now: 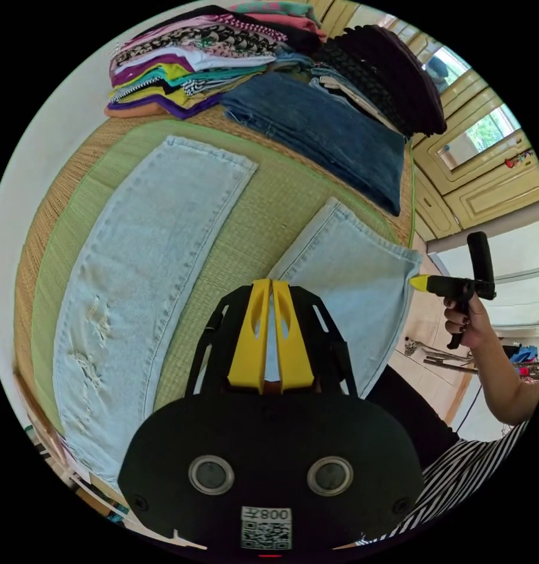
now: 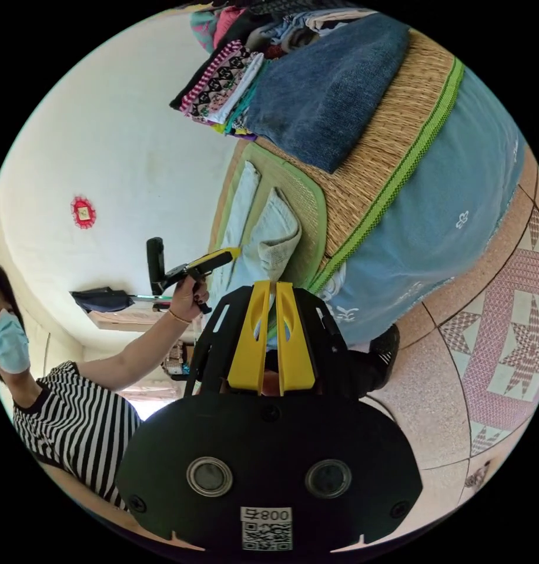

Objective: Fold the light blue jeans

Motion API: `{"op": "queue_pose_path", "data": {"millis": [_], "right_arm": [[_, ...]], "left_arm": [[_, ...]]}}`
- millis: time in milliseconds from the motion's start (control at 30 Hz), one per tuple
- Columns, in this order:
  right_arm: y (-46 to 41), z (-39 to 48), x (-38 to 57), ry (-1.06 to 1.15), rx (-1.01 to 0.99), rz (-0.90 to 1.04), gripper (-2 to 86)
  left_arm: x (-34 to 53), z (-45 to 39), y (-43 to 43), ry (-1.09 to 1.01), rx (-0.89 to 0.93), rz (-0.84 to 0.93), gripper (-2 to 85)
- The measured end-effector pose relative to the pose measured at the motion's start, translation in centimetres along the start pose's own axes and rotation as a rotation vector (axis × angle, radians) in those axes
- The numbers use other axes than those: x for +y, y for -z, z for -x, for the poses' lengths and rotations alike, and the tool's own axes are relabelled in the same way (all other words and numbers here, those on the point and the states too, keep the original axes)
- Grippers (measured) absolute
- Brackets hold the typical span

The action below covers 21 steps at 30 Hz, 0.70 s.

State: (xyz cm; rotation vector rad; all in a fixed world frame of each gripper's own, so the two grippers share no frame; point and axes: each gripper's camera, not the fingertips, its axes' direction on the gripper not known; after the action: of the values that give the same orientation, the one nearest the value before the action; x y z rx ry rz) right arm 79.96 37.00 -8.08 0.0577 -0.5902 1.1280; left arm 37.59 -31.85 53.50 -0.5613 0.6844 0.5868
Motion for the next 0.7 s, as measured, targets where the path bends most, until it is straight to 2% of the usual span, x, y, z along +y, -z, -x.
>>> {"op": "queue_pose_path", "data": {"millis": [133,233,400,533,600,700], "right_arm": [[0.4,-2.1,0.3,-0.079,0.016,-0.017,0.8],[2.5,-4.1,1.6,-0.184,-0.060,-0.128,0.3],[2.8,1.1,1.9,-0.053,0.033,-0.151,0.0],[-2.6,6.2,-0.2,0.108,0.224,0.000,0.0],[-5.5,6.4,-0.7,0.121,0.444,0.089,0.0],[-6.5,7.8,-0.4,0.147,0.450,0.085,0.0]], "left_arm": [[-0.1,0.2,-1.6,0.043,0.002,0.043,0.7],[0.1,0.1,-1.7,0.082,0.022,0.021,0.7],[1.2,-1.3,-0.4,0.054,0.061,-0.068,0.9],[1.8,-2.0,-2.8,0.014,0.041,0.074,0.5],[2.2,-1.4,-2.0,0.052,0.056,0.041,0.4],[3.2,0.0,0.3,0.063,0.049,-0.051,0.5]]}}
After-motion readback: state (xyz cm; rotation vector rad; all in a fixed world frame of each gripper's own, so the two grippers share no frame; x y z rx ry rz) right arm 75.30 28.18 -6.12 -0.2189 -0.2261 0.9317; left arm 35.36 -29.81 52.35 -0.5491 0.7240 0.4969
